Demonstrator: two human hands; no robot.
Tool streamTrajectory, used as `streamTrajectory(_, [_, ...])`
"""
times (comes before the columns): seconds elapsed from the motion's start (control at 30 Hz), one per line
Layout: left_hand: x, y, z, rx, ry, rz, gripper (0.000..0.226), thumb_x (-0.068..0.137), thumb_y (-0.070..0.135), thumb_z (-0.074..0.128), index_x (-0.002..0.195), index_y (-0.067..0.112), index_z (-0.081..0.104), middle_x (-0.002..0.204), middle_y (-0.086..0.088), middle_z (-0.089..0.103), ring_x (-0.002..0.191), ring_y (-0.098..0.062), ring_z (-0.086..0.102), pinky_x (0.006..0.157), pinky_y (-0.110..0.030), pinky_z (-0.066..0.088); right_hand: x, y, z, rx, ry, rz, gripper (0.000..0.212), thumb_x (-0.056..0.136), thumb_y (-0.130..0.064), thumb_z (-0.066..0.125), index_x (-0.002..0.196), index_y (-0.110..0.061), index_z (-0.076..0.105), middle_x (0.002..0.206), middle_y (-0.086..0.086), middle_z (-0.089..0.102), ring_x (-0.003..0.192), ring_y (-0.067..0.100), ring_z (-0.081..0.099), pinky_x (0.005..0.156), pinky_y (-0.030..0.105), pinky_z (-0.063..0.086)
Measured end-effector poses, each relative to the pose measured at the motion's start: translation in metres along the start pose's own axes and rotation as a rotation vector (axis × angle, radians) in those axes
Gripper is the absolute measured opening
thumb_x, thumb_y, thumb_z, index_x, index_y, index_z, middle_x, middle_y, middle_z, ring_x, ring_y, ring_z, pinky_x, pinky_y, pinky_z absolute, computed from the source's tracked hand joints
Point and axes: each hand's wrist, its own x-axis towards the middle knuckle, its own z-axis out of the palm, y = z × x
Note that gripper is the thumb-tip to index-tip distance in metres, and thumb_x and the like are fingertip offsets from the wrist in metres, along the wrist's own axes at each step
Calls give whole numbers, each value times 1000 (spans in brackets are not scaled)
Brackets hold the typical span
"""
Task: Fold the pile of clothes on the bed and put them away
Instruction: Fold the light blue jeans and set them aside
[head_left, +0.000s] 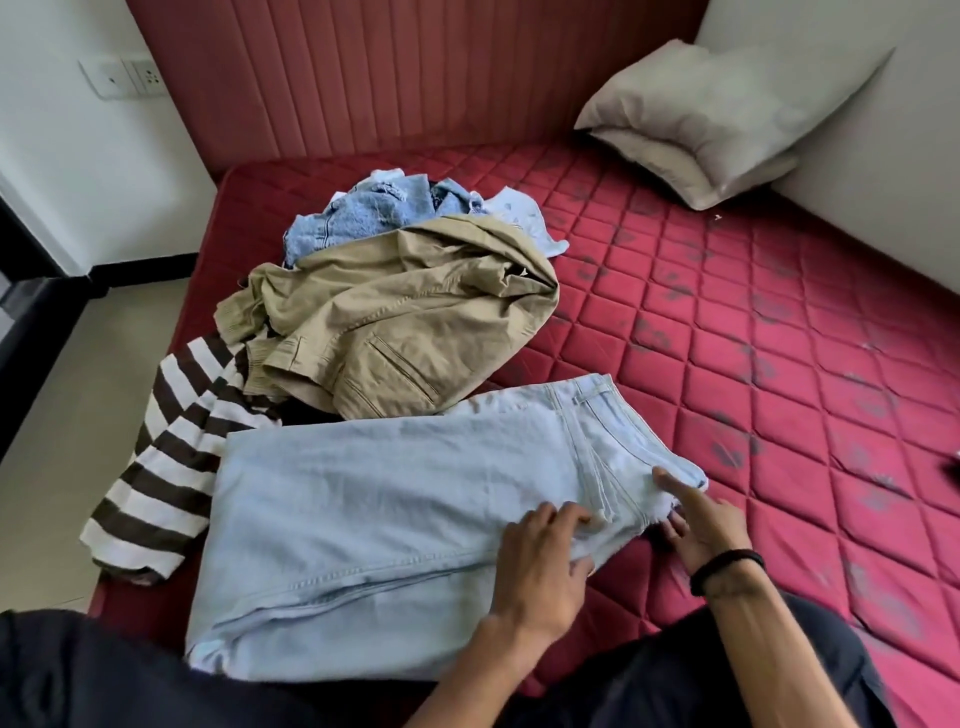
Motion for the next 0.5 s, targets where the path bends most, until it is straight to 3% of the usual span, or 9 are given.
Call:
streamTrajectory(0.07, [5,1,1,-29,24,4,35,87,43,74,117,40,57,111,11,58,105,-12,59,92,-30,48,-9,2,5,37,-106,24,58,80,-7,85,134,-2,63,115,17,75,74,18,74,54,25,57])
streamTrajectory(0.13, [10,-10,2,52,68,-1,43,81,54,75,118,42,59,119,11,51,113,-11,48,95,-28,43,-12,7,13,-3,-232,-32,48,77,-7,87,122,-2,72,111,17,77,85,27,75,69,33,61])
streamTrajectory(0.2, [14,-19,9,178,51,27,58,80,57,71,134,42,53,141,8,44,132,-14,39,109,-34,38,-14,11,23,-14,-196,-131,45,73,0,87,116,-1,74,108,16,78,97,31,75,82,40,63])
streamTrajectory(0.3, [17,-19,23,71,55,65,55,95,46,53,148,32,49,162,6,36,153,-15,25,124,-40,25,-16,12,29,7,-121,-306,25,79,9,80,101,-1,75,97,13,78,90,27,72,69,27,63])
streamTrajectory(0.43, [23,-13,26,-205,145,-9,41,105,49,46,130,26,68,152,2,55,149,-9,36,122,-38,28,-10,13,30,46,-69,-324,19,83,9,76,93,-7,75,95,11,75,82,21,69,67,25,61])
streamTrajectory(0.5, [27,-11,22,-269,120,-59,54,104,60,39,119,22,75,150,-4,56,147,-11,39,122,-38,29,-2,18,29,77,-44,-240,19,84,8,75,97,-6,75,105,16,74,91,28,70,78,34,61])
